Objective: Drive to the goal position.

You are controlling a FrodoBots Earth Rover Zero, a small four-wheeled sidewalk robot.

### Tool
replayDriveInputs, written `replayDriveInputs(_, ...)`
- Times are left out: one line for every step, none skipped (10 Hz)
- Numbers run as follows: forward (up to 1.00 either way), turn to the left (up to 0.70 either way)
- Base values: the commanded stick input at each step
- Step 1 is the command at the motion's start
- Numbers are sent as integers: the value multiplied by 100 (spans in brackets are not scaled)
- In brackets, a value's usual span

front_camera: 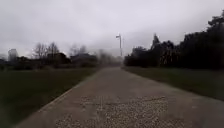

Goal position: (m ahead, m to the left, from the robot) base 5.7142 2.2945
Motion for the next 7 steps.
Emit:
replayDriveInputs(85, 0)
replayDriveInputs(85, 0)
replayDriveInputs(85, 0)
replayDriveInputs(85, 0)
replayDriveInputs(85, 0)
replayDriveInputs(85, 0)
replayDriveInputs(85, 0)
